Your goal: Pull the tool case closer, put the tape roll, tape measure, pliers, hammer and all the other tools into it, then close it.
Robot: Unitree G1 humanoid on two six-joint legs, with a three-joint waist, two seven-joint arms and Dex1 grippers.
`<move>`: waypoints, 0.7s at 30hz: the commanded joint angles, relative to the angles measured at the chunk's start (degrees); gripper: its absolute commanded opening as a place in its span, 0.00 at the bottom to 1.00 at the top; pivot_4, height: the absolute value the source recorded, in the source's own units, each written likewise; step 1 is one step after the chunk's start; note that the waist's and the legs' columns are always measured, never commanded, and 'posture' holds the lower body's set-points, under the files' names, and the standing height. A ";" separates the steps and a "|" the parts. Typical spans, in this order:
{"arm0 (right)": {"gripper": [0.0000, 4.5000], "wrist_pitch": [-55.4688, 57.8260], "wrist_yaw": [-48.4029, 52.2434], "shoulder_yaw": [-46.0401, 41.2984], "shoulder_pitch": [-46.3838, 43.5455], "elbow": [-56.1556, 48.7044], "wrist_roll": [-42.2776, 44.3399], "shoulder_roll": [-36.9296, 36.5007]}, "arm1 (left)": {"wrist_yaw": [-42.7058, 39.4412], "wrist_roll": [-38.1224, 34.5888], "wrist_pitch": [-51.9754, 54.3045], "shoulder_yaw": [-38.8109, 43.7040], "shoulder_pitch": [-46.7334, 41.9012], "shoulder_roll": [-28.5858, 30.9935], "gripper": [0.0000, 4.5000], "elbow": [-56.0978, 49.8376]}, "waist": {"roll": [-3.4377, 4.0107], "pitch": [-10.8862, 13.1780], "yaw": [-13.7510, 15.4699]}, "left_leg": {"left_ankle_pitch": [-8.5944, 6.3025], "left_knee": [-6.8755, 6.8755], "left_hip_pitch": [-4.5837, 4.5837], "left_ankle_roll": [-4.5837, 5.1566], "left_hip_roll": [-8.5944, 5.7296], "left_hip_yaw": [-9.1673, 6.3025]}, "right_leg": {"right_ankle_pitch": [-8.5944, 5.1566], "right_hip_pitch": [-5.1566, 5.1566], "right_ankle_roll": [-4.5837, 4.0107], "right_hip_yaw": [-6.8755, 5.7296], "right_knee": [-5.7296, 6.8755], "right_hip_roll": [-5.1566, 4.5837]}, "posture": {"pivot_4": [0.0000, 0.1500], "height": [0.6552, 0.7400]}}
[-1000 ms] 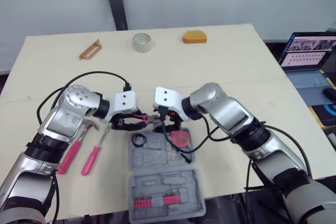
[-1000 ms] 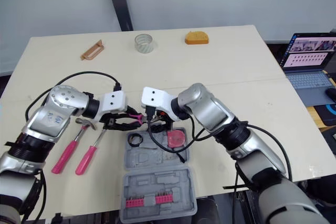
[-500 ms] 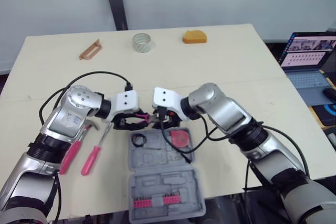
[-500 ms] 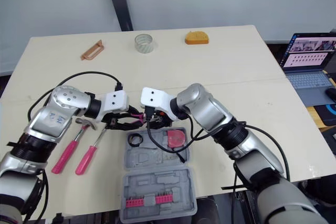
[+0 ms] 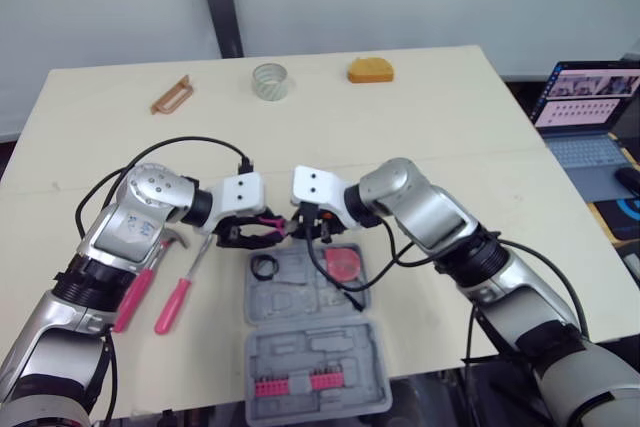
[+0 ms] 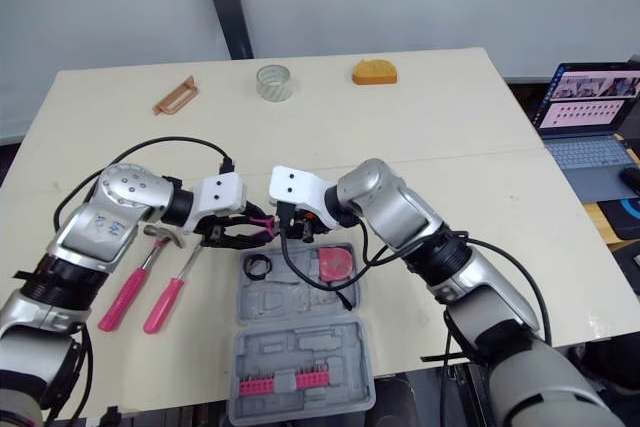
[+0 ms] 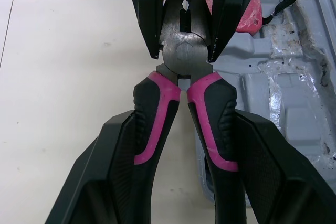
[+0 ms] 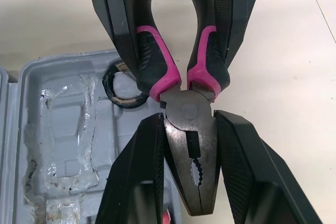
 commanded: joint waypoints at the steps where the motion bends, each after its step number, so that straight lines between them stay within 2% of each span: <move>1: 0.21 -0.86 -0.20 -0.66 -0.09 -0.57 -0.46 0.37 | 0.05 -2.70 0.56 2.89 -0.89 -0.87 0.53 -3.57 | 0.00 0.00 0.00 | 0.00 0.00 0.00 0.00 0.00 0.00 | 0.00 0.00 0.00 0.00 0.00 0.00 | 1.00 1.00; 9: 0.21 -2.31 -1.28 -1.59 -0.09 0.28 -0.91 0.39 | 0.12 -2.81 0.62 2.88 -0.99 -1.22 0.53 -3.76 | 0.00 0.00 -0.01 | 0.00 0.02 0.00 0.00 0.00 0.00 | 0.00 0.00 0.00 0.00 0.01 0.00 | 1.00 1.00; 11: 0.21 -2.83 -1.78 -2.48 0.10 -0.28 -0.85 0.06 | 0.36 -2.99 -0.07 3.19 -1.19 -1.60 0.74 -3.69 | 0.00 0.00 0.05 | 0.00 0.02 0.00 0.00 0.00 0.00 | 0.00 0.00 0.00 0.00 0.01 0.00 | 1.00 1.00; 14: 0.21 -3.50 -2.30 -3.86 0.96 -1.88 -0.68 -1.13 | -0.22 -3.73 -0.63 4.16 -1.06 -1.50 0.99 -4.21 | 0.00 0.00 0.04 | 0.00 0.08 -0.04 0.01 0.00 -0.03 | 0.00 0.00 0.00 0.00 0.02 -0.01 | 1.00 1.00; 21: 0.21 -5.51 -1.13 -6.27 4.78 -7.42 0.14 -5.67 | -2.10 -8.47 -2.59 9.51 2.42 0.95 1.00 -7.17 | 0.00 0.00 0.02 | -0.01 0.08 -0.03 0.01 0.00 -0.04 | 0.00 0.00 0.00 0.00 0.03 -0.01 | 1.00 1.00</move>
